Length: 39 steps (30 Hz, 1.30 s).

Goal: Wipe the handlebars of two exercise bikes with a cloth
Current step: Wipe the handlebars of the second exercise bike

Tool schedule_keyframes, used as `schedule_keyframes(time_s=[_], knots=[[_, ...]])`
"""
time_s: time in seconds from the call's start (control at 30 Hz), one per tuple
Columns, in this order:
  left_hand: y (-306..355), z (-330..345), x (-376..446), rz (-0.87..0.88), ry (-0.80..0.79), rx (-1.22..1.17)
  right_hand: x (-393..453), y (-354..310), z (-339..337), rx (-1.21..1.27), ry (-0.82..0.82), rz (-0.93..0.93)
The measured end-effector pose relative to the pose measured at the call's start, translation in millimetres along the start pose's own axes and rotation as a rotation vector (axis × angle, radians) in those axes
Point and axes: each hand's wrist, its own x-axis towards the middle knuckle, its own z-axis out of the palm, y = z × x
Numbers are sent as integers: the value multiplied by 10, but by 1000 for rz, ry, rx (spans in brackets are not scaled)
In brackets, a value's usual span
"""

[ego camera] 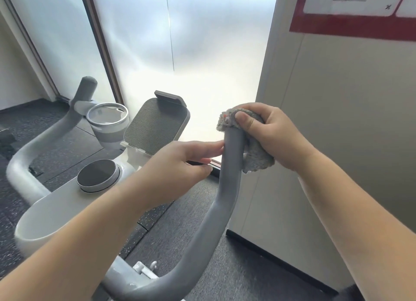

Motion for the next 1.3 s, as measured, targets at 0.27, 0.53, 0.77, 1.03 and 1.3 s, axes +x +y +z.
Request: schedule_keyframes(time_s=[0.27, 0.53, 0.77, 1.03, 1.3], knots=[[0, 16, 8, 1, 39, 10, -170, 231, 166, 368, 221, 130], [21, 7, 5, 7, 62, 44, -469, 325, 276, 523, 308, 181], [41, -3, -36, 15, 64, 59, -747, 282, 252, 300, 329, 160], [-52, -45, -140, 18, 88, 82, -475, 79, 340, -37, 494, -94], [-187, -165, -338, 22, 120, 154, -666, 113, 535, -163, 553, -108]])
